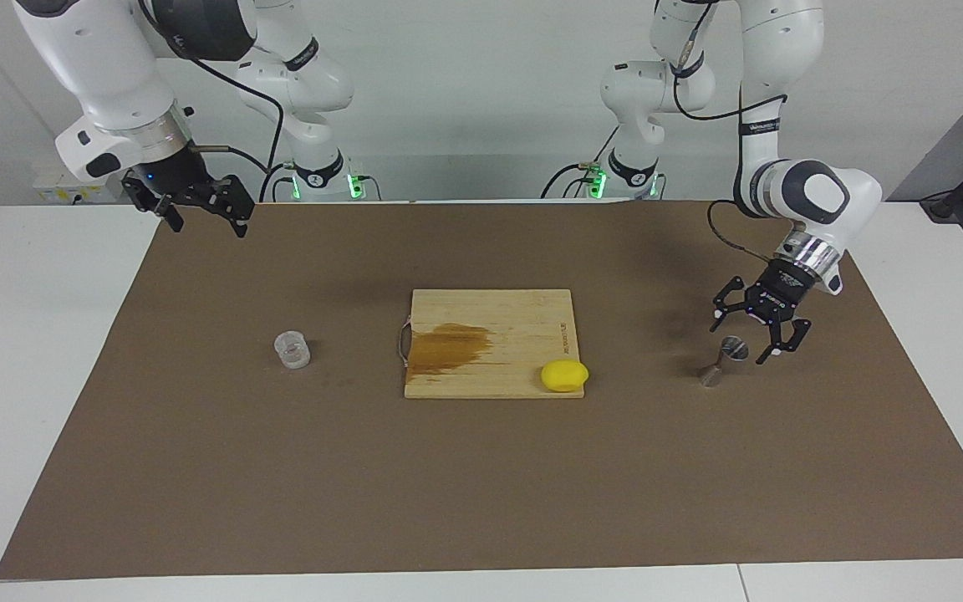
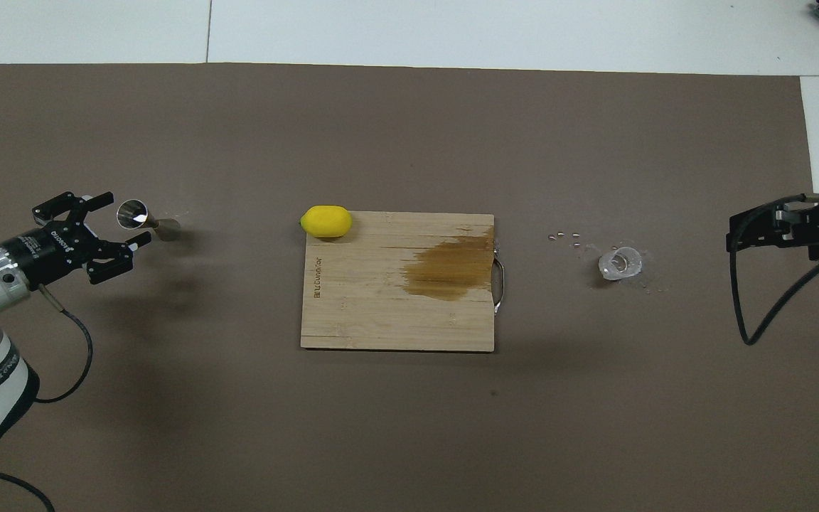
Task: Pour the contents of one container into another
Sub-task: 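Close the left gripper around the small metal cup, then carry the metal cup with the left gripper over the cutting board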
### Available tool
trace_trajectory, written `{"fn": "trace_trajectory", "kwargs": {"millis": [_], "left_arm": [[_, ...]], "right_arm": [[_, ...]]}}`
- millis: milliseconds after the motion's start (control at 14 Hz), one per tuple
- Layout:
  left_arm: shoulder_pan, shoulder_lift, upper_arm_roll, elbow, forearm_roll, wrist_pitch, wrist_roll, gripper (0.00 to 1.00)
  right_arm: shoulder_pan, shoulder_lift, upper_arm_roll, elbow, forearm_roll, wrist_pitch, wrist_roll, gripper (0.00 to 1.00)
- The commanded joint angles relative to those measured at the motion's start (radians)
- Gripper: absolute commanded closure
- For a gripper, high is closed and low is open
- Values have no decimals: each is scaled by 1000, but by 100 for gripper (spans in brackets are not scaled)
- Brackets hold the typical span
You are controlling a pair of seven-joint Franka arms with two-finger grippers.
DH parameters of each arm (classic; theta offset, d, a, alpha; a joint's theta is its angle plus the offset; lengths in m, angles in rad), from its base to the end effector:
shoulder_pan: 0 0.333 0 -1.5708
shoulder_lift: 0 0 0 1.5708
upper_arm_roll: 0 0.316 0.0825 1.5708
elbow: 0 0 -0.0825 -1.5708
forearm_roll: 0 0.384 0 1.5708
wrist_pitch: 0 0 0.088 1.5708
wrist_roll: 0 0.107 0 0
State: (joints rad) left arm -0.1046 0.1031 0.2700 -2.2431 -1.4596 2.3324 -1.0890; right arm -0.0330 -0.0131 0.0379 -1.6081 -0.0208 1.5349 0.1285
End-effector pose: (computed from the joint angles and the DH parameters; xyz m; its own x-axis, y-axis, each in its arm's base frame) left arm 0.5389 0.0724 0.3329 -0.4161 0.3761 -0.8279 0.7259 0.6857 -0.0532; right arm 0.5457 0.0005 0.6112 0.9906 -0.1240 -0.0568 -0.1226 -0.9920 0.0288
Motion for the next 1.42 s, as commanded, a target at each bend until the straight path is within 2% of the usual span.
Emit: {"fn": "trace_trajectory", "kwargs": {"millis": [0, 71, 214, 285, 356, 641, 854, 1068, 1211, 1353], "left_arm": [[-21, 0, 8, -7, -28, 36, -3, 22], [-32, 1, 8, -9, -28, 38, -3, 34], [-33, 4, 8, -9, -28, 38, -5, 79], [-33, 4, 8, -9, -28, 38, -6, 86], [-33, 4, 8, -9, -28, 38, -9, 100], [-33, 3, 8, -4, -28, 16, -20, 100], [-38, 4, -2, 71, -16, -54, -124, 100], [-64, -23, -72, 123, 7, -61, -202, 100], [-113, -49, -130, 145, 7, -41, -206, 100], [-193, -46, -166, 169, 5, 5, -292, 100]], "right_arm": [[-12, -21, 2, -24, 21, 13, -15, 0], [-12, -21, 2, -24, 21, 11, -15, 0], [-12, -21, 2, -24, 21, 13, -15, 0], [-12, -21, 2, -24, 21, 11, -15, 0], [-12, -21, 2, -24, 21, 13, -15, 0], [-12, -21, 2, -24, 21, 13, -15, 0], [-12, -21, 2, -24, 21, 13, -15, 0], [-12, -21, 2, -24, 21, 13, -15, 0], [-12, -21, 2, -24, 21, 11, -15, 0], [-12, -21, 2, -24, 21, 11, -15, 0]]}}
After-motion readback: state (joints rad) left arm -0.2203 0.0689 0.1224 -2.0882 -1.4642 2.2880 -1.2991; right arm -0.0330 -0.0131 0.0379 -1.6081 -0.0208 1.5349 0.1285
